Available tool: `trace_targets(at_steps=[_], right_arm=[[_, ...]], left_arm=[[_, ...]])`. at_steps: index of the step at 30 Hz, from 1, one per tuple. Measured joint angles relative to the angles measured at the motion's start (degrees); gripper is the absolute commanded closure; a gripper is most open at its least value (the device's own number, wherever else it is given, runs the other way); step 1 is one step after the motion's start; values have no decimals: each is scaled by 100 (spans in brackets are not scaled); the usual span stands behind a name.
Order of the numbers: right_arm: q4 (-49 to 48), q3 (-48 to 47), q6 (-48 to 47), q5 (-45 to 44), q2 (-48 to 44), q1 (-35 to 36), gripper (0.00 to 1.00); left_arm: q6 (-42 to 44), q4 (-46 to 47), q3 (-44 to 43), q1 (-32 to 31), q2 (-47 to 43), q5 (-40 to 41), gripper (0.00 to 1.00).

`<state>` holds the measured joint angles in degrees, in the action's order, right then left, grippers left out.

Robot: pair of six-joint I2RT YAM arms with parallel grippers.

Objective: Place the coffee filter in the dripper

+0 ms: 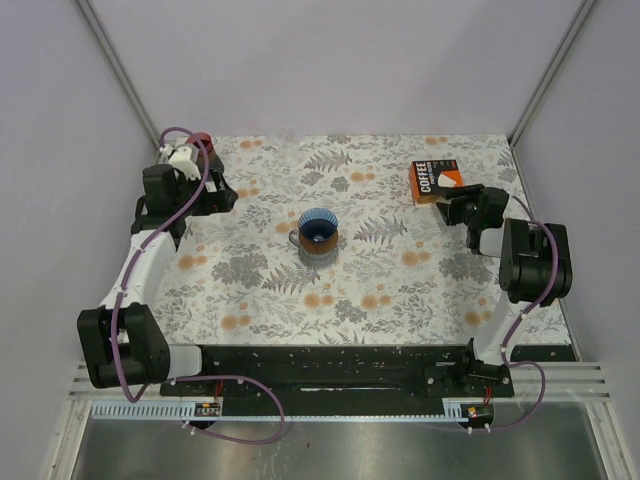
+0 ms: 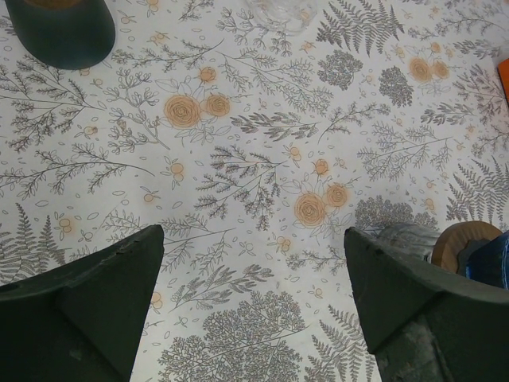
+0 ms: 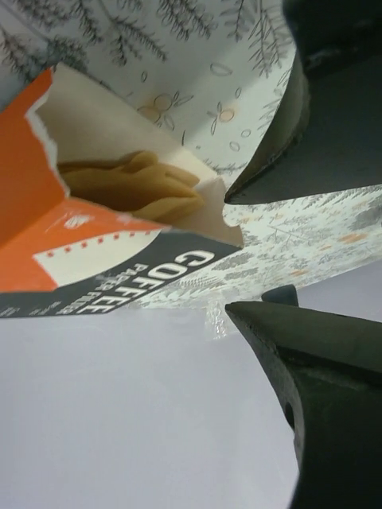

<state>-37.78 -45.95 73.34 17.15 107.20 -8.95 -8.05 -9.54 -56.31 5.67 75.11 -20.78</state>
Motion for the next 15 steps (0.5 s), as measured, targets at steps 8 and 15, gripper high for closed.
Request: trace_targets(at_steps=[8, 15], right_arm=[[63, -601, 166, -76, 511, -26, 41], [214, -846, 210, -101, 826, -39, 76]], left_arm=[[-85, -31, -46, 74, 0, -175, 1], [-125, -39, -66, 116, 0, -286, 1]])
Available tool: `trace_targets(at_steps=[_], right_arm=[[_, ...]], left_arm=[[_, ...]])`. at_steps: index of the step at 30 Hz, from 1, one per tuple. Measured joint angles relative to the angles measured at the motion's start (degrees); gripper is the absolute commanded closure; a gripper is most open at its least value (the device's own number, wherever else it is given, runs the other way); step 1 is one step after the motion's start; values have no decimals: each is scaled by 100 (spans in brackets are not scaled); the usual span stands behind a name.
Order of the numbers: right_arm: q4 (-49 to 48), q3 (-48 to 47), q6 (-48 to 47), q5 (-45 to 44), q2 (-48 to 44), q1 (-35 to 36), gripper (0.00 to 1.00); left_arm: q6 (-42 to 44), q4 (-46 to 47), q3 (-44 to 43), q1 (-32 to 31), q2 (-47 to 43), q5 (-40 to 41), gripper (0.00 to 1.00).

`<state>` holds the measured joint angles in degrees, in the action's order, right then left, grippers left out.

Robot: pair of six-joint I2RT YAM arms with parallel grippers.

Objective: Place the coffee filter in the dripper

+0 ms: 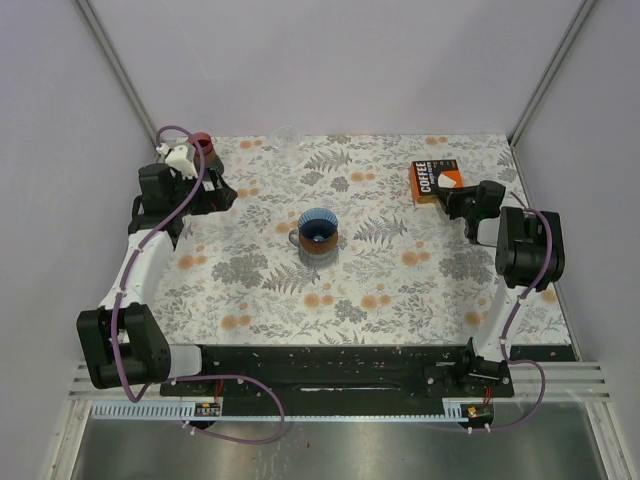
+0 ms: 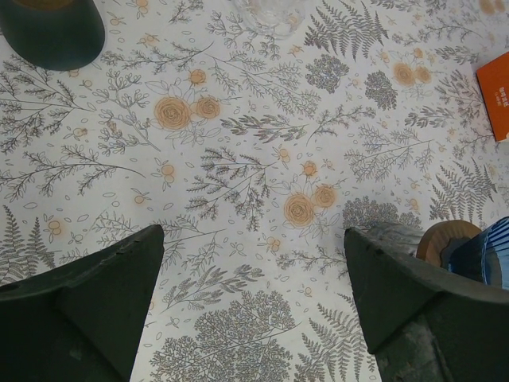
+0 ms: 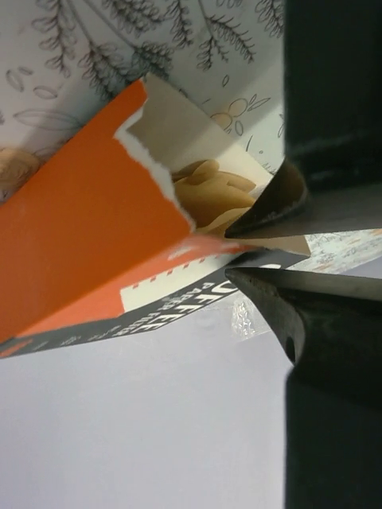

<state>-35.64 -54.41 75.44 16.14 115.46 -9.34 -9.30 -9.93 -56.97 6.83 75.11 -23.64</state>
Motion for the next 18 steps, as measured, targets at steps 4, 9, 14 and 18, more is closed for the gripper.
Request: trace_targets(at_steps=[4, 9, 14, 18], right_arm=[[22, -133, -57, -26, 0, -22, 91], [42, -205, -212, 28, 0, -83, 100], [431, -234, -789, 144, -170, -131, 100], [1303, -393, -1803, 321, -664, -133, 100]], left_arm=[[-24, -7, -7, 28, 0, -42, 1], [-39, -46, -28, 68, 0, -68, 1], [-46, -76, -28, 118, 0, -87, 1], [-44, -107, -33, 136, 0, -90, 1]])
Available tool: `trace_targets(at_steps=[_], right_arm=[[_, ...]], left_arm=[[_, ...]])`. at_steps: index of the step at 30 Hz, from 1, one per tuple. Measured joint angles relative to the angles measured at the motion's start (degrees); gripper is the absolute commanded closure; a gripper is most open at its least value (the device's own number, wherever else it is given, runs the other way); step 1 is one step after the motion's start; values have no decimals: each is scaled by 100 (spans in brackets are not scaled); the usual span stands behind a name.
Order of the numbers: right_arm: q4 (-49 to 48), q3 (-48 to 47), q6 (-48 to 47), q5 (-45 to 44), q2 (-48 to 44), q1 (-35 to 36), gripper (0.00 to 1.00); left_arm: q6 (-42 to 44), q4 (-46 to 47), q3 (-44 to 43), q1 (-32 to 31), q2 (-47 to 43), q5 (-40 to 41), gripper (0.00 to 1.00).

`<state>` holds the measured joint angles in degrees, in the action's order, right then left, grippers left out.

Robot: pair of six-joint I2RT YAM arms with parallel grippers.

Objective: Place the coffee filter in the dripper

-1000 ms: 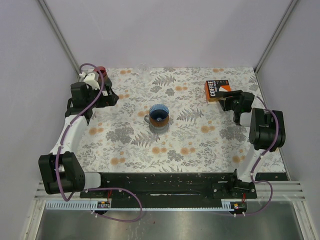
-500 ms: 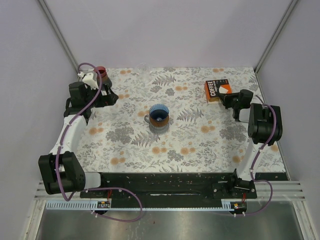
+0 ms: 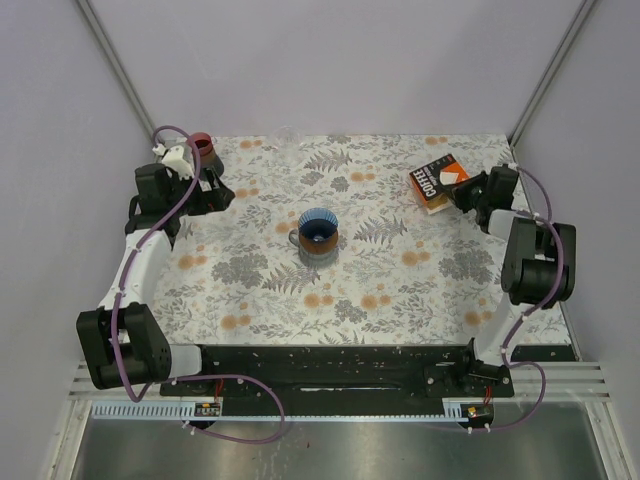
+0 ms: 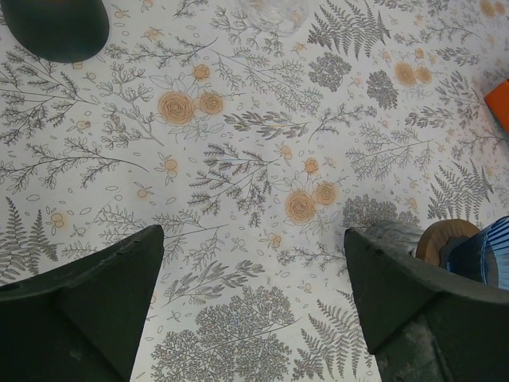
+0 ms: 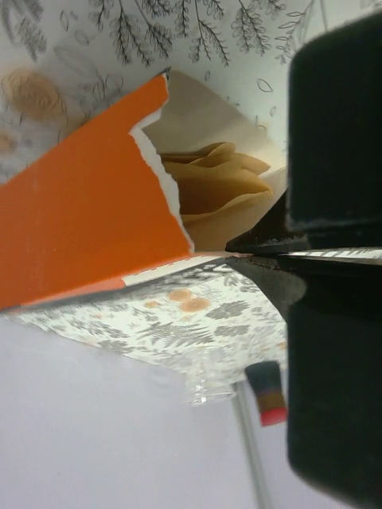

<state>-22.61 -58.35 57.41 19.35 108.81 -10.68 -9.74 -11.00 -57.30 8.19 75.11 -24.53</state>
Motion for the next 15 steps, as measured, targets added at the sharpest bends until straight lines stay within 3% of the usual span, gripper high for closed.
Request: trace_targets(at_steps=[9, 15], right_arm=[[2330, -442, -2551, 317, -1672, 142, 100], [3683, -1005, -4061, 361, -2347, 857, 100]], left_arm=[[83, -284, -267, 2, 90, -577, 7], [588, -970, -979, -205, 358, -1224, 8]])
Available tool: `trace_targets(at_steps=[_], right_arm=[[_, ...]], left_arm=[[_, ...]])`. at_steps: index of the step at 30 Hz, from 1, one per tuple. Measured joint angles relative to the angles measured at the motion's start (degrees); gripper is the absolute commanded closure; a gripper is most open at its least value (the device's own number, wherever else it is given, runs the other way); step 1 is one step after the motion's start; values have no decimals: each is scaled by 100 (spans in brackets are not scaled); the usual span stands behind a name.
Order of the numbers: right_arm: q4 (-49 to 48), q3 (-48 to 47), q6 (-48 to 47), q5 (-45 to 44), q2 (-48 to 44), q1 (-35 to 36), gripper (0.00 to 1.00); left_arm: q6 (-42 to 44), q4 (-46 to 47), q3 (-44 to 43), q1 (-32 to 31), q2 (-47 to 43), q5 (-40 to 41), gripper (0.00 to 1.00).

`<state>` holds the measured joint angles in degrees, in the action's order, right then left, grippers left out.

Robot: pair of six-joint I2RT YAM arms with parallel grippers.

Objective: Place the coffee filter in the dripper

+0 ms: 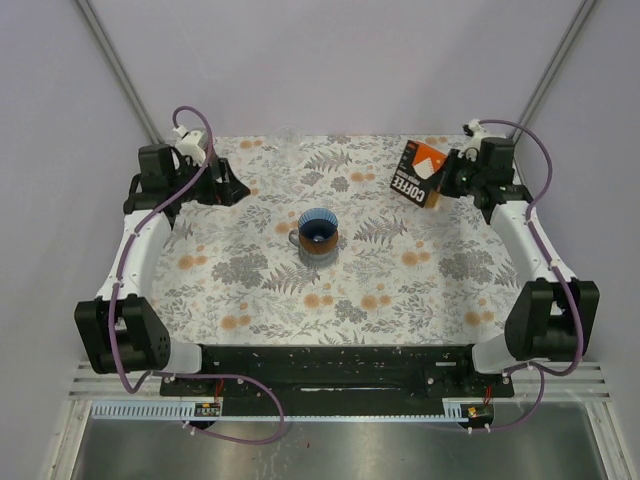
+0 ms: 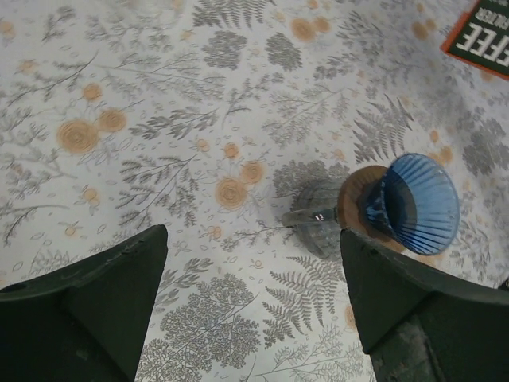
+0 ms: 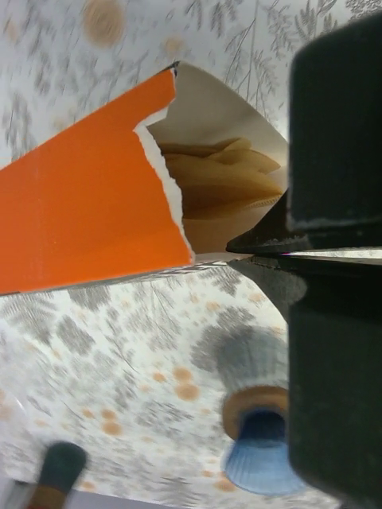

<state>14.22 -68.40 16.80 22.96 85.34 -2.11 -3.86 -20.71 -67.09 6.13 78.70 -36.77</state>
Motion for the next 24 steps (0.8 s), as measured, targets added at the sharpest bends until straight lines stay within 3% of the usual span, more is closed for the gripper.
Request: trace_targets(at_steps=[8, 18, 24], right_arm=[[1211, -907, -2022, 68, -629, 1539, 100], [2212, -1296, -3895, 133, -1322, 3193, 100], [2638, -1624, -4533, 22, -1274, 4103, 100]], left_arm=[[1327, -1255, -1093, -844, 76, -706, 1], [3239, -2677, -1580, -2109, -535, -977, 1], [3877, -3320, -2286, -2184, -654, -1058, 1]])
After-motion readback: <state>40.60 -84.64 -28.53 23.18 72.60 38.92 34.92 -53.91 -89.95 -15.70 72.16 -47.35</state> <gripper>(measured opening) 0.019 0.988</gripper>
